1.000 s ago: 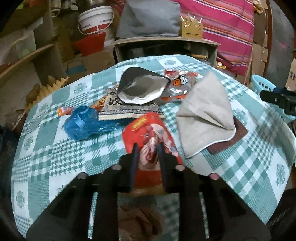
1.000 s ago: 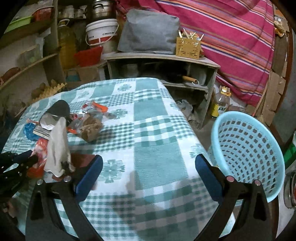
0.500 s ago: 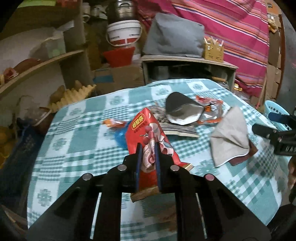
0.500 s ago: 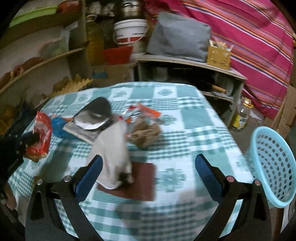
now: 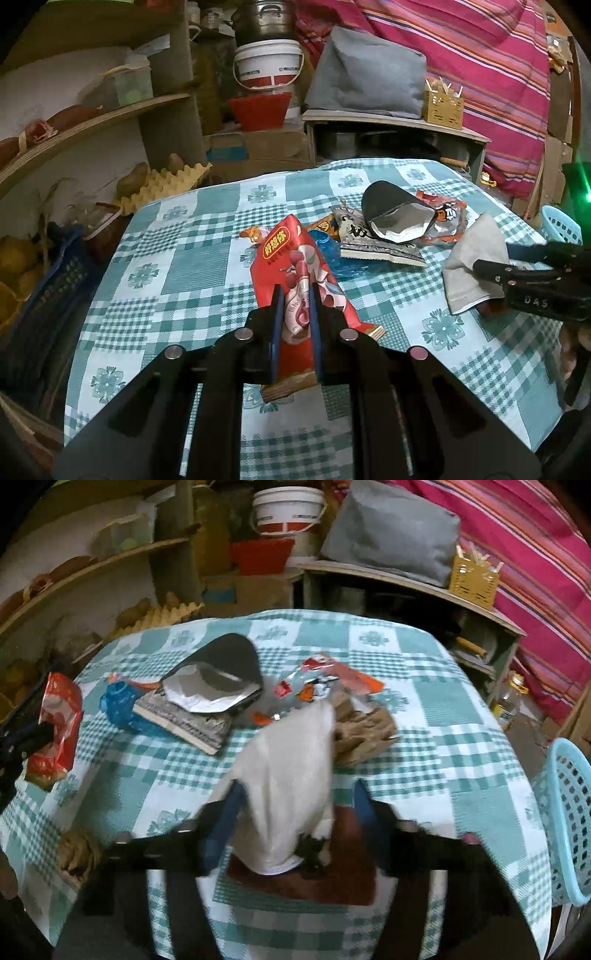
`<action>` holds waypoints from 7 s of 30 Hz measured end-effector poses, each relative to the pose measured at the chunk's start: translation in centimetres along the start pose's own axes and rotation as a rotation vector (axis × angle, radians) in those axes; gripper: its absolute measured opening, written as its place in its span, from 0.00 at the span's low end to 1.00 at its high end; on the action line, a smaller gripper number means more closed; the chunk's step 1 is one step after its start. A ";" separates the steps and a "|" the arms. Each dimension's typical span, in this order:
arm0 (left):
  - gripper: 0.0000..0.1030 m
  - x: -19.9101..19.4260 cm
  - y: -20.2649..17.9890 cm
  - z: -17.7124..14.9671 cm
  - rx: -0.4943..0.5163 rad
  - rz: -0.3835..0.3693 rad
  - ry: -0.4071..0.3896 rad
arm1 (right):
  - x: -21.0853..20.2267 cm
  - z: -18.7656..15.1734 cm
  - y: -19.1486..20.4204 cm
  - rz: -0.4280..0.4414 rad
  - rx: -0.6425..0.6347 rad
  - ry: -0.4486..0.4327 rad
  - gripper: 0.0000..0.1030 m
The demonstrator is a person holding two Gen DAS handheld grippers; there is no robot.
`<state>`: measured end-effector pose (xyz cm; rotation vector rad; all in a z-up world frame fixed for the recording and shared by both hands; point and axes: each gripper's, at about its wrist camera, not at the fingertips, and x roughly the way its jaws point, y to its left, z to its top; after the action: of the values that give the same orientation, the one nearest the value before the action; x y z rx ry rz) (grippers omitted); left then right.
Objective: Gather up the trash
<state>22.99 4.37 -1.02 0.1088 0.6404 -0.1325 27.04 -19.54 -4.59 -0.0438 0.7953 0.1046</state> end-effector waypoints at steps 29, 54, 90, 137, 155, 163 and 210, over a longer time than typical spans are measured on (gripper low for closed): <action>0.12 -2.3 -20.8 8.0 0.145 -0.233 -0.152 | -14.1 -0.9 -27.0 -0.248 0.309 -0.262 0.25; 0.28 3.0 -45.4 8.5 0.292 -0.561 -0.052 | -15.4 -7.3 -38.6 -0.382 0.480 -0.219 0.25; 0.95 -3.1 -13.8 2.0 0.044 -0.111 -0.096 | -12.7 -3.7 -22.4 -0.301 0.246 -0.218 0.91; 0.51 -0.2 1.2 0.2 -0.149 -0.036 -0.008 | 0.2 -3.2 -0.7 -0.081 0.081 0.096 0.94; 0.51 -0.4 -2.1 1.2 -0.134 -0.035 -0.015 | -3.5 -1.6 -3.2 -0.097 0.070 -0.021 0.82; 0.51 -1.8 -9.3 4.0 -0.039 -0.081 -0.088 | -8.8 -0.2 -12.3 -0.161 0.176 -0.151 0.82; 0.93 1.8 -41.0 10.1 0.147 -0.433 -0.106 | -15.2 -7.8 -38.1 -0.438 0.446 -0.200 0.82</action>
<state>23.94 -37.66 3.51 0.1028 0.5402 -0.5996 15.19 -59.18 0.81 0.2121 0.5799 -0.4772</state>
